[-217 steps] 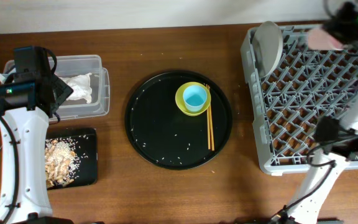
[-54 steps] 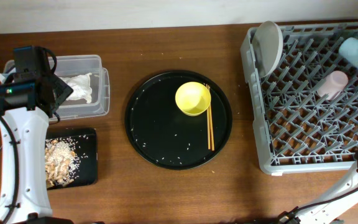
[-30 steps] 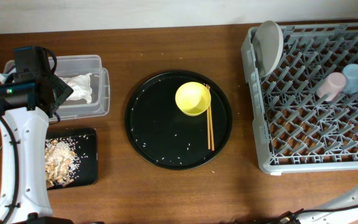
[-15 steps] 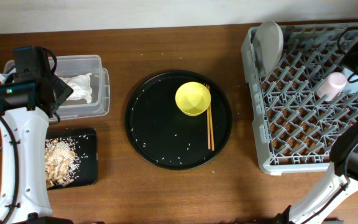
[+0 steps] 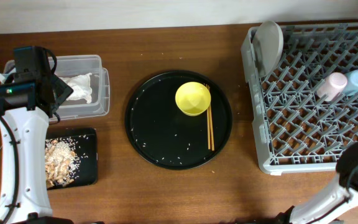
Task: Sort waste into correct bins and load items into the dishwasher rack
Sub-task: 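Release the blue cup and withdraw the right gripper, then grasp the yellow bowl on the round tray with the right gripper, then carry the yellow bowl to the rack's back row and lower it, then release the yellow bowl upside down and withdraw the right gripper, then grasp the wooden chopsticks on the round tray with the right gripper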
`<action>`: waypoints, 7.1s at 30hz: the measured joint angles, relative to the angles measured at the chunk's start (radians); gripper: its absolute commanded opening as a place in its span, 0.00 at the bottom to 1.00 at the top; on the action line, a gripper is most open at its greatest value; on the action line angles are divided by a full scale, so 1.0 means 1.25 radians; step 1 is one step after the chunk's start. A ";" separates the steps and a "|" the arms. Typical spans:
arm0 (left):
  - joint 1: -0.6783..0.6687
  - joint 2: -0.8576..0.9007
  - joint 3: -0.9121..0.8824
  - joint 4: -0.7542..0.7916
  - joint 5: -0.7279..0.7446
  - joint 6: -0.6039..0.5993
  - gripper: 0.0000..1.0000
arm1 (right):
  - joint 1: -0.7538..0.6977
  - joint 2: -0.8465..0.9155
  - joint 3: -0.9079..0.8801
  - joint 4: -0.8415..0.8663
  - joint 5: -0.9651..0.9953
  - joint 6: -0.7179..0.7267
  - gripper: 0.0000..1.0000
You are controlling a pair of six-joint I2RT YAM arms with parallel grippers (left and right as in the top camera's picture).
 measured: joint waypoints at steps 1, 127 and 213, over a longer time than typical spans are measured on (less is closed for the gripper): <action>0.000 0.000 0.000 0.001 0.000 0.000 0.99 | 0.001 -0.069 0.000 -0.015 -0.099 0.012 0.52; 0.000 0.000 0.000 0.000 0.000 0.000 0.99 | 0.941 0.209 0.267 -0.572 -0.152 0.086 0.86; 0.000 0.000 0.000 0.000 0.000 0.000 0.99 | 0.468 0.142 0.229 -0.699 -0.304 -0.260 0.41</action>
